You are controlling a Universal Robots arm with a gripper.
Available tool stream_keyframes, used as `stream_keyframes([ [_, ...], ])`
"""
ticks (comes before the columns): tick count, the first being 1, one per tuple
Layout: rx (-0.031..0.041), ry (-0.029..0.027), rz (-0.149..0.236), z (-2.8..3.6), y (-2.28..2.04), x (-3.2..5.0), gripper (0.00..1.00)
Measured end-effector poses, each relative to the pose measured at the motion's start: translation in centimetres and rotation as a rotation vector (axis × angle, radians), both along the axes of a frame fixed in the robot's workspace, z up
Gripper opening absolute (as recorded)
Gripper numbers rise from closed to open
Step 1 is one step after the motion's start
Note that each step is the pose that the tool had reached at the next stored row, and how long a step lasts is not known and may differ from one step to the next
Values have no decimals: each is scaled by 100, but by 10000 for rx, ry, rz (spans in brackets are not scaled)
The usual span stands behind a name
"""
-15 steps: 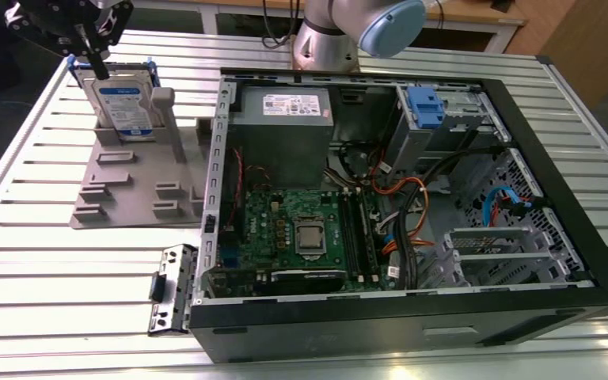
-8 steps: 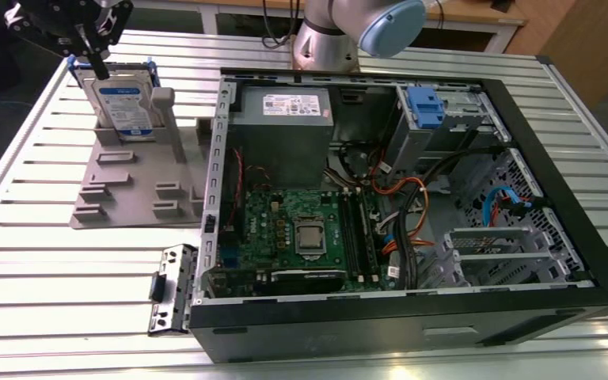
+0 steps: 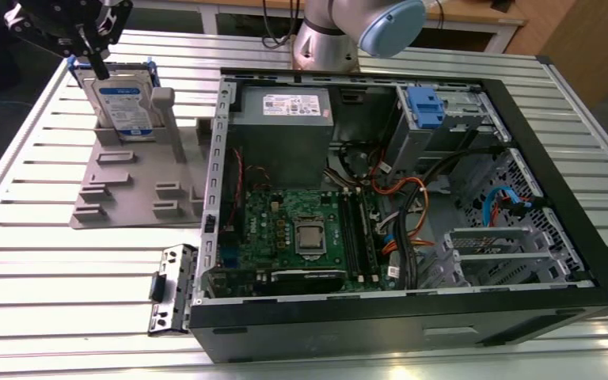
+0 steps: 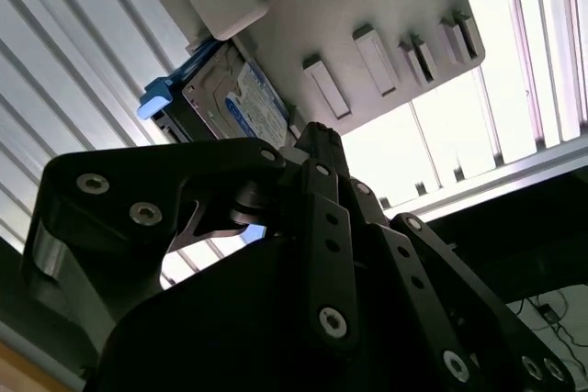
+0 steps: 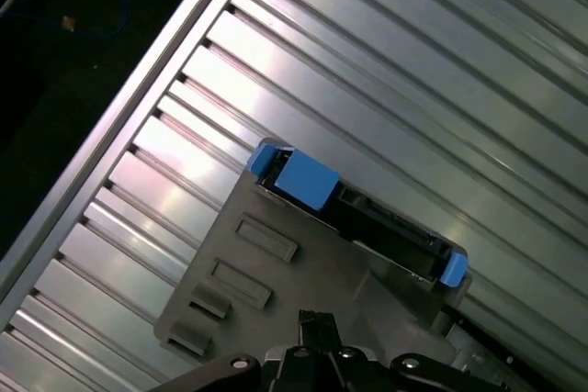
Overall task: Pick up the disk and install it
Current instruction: 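Pick up the disk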
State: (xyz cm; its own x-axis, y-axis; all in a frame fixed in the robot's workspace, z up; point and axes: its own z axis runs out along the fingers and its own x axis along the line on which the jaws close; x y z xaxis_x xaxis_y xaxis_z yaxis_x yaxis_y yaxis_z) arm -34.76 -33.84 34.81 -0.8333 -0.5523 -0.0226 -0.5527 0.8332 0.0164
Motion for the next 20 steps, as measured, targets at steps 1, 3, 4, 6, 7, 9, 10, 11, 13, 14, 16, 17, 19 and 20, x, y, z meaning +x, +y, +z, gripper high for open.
stream_keyframes([
  [1,-1,0,56,0,0,0,10],
  [3,-2,0,177,0,0,0,10],
  [4,-3,0,235,0,0,0,10],
  [6,-4,0,351,0,0,0,10],
  [7,-4,0,408,0,0,0,10],
  [9,-7,1,522,0,0,0,10],
  [10,-8,0,585,0,0,0,10],
  [11,-9,0,641,0,0,0,10],
  [13,-11,0,755,0,0,0,10],
  [14,-12,0,812,0,0,0,10],
  [16,-14,0,928,0,0,0,10],
  [17,-15,0,984,0,0,0,10],
  [19,-17,1,1099,0,0,0,10],
  [20,-19,1,1154,0,0,0,10],
])
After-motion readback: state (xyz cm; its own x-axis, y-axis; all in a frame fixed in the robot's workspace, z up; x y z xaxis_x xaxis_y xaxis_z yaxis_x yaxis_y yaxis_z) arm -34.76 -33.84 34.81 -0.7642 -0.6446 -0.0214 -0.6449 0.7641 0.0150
